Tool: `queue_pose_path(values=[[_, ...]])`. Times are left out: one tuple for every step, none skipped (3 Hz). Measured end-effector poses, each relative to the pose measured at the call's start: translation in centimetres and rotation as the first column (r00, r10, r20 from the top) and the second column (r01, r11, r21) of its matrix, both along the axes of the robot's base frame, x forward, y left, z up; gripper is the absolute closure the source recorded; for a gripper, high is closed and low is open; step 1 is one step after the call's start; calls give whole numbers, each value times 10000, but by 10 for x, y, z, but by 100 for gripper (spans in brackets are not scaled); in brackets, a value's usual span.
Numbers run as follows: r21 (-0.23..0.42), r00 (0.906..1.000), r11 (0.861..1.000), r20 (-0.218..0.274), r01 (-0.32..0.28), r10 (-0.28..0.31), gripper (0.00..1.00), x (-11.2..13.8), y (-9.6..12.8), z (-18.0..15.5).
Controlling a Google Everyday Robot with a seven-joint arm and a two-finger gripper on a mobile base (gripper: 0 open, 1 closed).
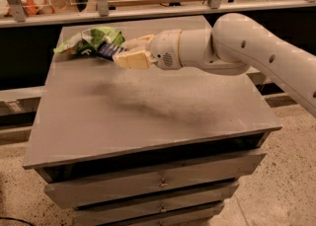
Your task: Pick rxbar blueberry
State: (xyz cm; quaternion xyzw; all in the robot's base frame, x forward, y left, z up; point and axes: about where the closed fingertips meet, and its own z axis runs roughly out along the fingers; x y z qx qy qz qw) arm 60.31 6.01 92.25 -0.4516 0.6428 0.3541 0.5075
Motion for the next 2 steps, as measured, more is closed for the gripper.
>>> queue_pose_path(values=[[99, 9958, 9958, 63, -910, 909, 100, -9, 12, 13], [99, 9958, 9958, 64, -912, 911, 100, -9, 12, 13]])
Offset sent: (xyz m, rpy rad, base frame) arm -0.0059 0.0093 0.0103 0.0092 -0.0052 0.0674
